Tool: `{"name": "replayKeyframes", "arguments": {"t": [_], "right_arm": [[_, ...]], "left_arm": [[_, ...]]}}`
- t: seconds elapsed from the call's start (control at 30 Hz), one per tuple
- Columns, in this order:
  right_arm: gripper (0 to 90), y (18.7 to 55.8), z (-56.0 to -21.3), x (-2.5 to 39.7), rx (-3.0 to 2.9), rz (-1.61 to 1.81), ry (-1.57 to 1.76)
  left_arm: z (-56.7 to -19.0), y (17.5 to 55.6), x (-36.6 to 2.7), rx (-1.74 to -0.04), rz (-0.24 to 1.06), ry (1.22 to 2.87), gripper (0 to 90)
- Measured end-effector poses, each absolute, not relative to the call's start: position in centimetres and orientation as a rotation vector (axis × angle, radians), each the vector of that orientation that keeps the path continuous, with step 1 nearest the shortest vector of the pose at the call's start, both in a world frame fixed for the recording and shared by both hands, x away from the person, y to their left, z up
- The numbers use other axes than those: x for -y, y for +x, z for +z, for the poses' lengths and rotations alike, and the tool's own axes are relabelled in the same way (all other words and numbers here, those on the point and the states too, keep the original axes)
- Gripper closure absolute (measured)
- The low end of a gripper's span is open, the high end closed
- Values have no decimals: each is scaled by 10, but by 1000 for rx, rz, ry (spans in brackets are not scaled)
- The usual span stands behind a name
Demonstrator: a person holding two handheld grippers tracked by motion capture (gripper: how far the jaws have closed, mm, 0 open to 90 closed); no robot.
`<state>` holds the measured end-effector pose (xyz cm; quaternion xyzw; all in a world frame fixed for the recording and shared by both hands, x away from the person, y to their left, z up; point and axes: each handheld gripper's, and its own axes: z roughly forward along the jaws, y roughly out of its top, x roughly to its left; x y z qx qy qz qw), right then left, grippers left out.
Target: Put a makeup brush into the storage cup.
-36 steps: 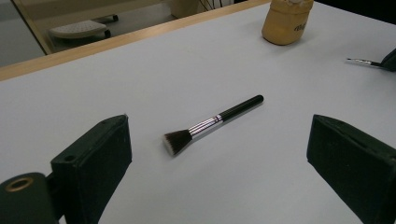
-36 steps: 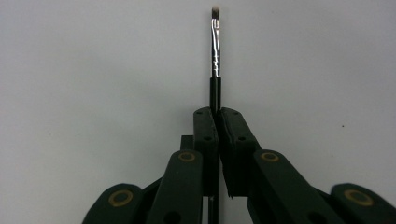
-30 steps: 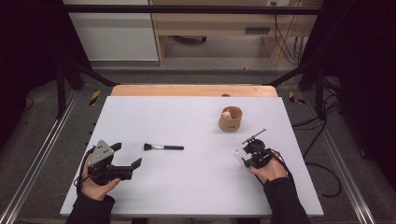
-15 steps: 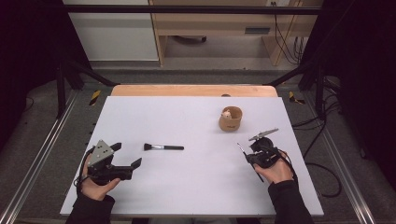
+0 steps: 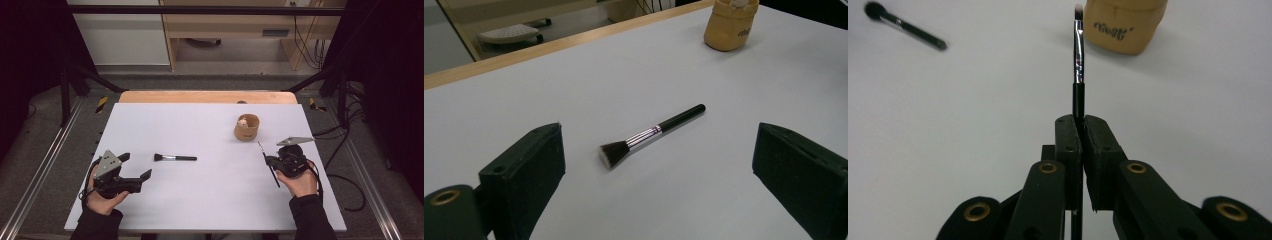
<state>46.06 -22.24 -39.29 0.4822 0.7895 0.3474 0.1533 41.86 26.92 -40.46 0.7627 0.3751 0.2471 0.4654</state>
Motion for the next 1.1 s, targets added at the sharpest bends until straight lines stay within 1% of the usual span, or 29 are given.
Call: {"name": "replayKeyframes", "arguments": {"t": [0.33,1.1], "right_arm": [[857,455,-378,229,-2111,1156,1375],[857,458,-363,233,-1861,1338,1356]], "left_arm": [[-405,419,-269,-921,607,1876,58],[-406,419,-269,-919,607,1877,58]]}}
